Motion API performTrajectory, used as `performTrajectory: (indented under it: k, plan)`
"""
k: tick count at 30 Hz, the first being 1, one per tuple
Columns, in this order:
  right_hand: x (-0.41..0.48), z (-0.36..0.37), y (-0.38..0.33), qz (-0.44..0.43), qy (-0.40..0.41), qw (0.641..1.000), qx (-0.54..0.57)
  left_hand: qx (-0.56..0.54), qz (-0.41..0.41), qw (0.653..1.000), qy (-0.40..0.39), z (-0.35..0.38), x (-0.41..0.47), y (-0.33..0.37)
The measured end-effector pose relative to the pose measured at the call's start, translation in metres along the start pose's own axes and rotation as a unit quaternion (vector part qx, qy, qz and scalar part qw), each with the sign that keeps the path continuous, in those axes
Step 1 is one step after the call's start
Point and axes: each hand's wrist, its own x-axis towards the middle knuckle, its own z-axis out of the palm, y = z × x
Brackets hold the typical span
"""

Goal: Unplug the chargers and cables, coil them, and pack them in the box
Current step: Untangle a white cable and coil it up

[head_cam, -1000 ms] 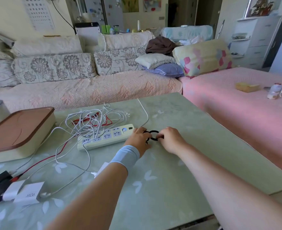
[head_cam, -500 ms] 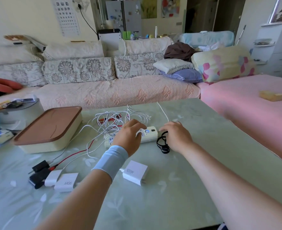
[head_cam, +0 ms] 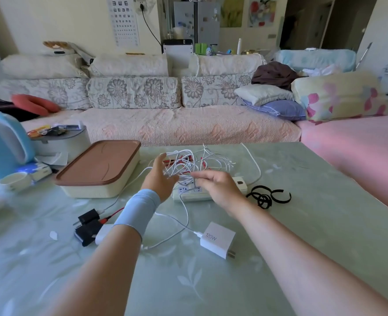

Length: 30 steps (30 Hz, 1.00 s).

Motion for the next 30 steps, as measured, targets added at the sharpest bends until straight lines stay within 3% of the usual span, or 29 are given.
performTrajectory:
  k: [3,6,10,12,15,18,21,24,26,28,30]
  plan:
    - [0.004,0.007,-0.005,-0.018,0.005,1.0,0.017,-0.067,-0.022,0.997,-0.025,-0.005,-0.004,0.001]
    - [0.005,0.013,0.006,-0.048,-0.003,0.986,-0.158,0.104,0.011,0.988,-0.113,-0.011,-0.011,0.001]
    - [-0.014,0.02,0.013,-0.118,0.049,0.933,-0.337,0.346,-0.017,0.896,-0.276,-0.017,-0.031,-0.008]
    - [-0.029,0.026,0.005,-0.068,-0.045,0.939,-0.333,0.385,-0.02,0.867,-0.314,-0.021,-0.039,-0.011]
    - [-0.049,0.034,0.002,-0.022,-0.202,0.91,-0.361,0.349,-0.009,0.887,-0.303,-0.03,-0.053,-0.002]
    - [-0.058,0.028,0.0,-0.01,-0.237,0.891,-0.387,0.209,-0.055,0.925,-0.312,-0.038,-0.07,0.012]
    - [-0.06,0.014,-0.006,0.059,-0.29,0.855,-0.426,0.105,-0.136,0.919,-0.355,-0.04,-0.086,0.013]
    - [-0.062,0.002,-0.01,0.121,-0.333,0.818,-0.453,0.066,-0.127,0.935,-0.324,-0.036,-0.095,0.006]
    - [-0.061,0.001,-0.009,0.147,-0.334,0.821,-0.44,0.08,-0.071,0.966,-0.235,-0.034,-0.089,0.001]
    - [-0.056,0.007,-0.005,0.168,-0.294,0.861,-0.38,0.171,0.006,0.981,-0.09,-0.036,-0.077,-0.005]
    - [-0.046,0.014,-0.001,0.137,-0.186,0.912,-0.338,0.2,0.009,0.98,0.012,-0.038,-0.065,-0.012]
